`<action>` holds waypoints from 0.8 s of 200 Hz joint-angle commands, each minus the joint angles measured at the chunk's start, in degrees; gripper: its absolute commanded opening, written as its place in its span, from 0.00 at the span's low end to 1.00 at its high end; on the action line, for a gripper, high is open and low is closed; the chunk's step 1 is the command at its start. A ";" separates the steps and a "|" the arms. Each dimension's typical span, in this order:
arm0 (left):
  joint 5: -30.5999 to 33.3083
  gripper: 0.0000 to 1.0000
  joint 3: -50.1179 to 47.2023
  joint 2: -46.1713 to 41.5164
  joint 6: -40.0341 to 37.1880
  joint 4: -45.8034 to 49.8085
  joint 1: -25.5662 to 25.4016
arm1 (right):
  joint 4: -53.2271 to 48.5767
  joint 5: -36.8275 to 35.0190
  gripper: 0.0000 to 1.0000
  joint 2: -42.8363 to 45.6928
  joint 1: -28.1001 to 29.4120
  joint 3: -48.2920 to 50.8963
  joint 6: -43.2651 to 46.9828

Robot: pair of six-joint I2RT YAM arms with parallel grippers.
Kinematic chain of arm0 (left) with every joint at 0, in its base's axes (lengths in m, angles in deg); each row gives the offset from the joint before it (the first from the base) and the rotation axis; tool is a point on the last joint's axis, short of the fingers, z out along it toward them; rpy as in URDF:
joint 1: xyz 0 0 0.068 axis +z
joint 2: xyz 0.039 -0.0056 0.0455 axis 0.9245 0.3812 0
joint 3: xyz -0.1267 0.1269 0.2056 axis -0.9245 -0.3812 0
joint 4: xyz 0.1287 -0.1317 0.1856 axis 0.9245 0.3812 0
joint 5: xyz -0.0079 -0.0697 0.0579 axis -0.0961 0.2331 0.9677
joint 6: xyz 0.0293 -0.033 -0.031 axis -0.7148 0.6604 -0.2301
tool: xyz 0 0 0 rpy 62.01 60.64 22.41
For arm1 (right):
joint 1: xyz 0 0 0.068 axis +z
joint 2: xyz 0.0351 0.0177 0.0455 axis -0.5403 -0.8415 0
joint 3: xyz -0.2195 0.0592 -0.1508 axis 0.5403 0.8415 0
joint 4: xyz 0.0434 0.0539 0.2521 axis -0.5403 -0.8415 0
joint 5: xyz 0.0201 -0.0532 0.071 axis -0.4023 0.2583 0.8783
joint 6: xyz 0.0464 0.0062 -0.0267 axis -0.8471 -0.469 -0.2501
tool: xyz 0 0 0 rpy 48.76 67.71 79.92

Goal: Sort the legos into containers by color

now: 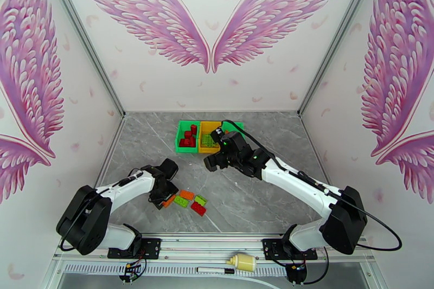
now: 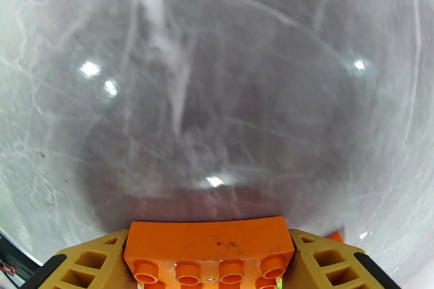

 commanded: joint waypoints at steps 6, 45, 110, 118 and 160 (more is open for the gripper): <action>1.56 0.63 6.07 0.63 -1.59 3.61 -0.85 | 3.33 0.32 0.98 3.49 -0.40 2.58 -4.37; 5.07 0.62 15.01 2.37 -3.42 4.73 -3.15 | 4.84 -0.07 0.98 8.28 -1.80 6.57 -8.98; 2.56 0.59 31.18 13.51 -9.76 -6.63 -6.43 | 0.89 -6.21 0.97 17.71 -6.54 12.29 -11.27; 2.29 0.58 33.71 14.84 -9.82 -8.13 -6.67 | 0.59 -6.70 0.97 18.82 -7.00 12.78 -11.45; 2.08 0.56 41.91 21.89 -8.54 -18.27 -7.75 | -1.52 -9.10 0.97 23.14 -8.47 14.78 -13.33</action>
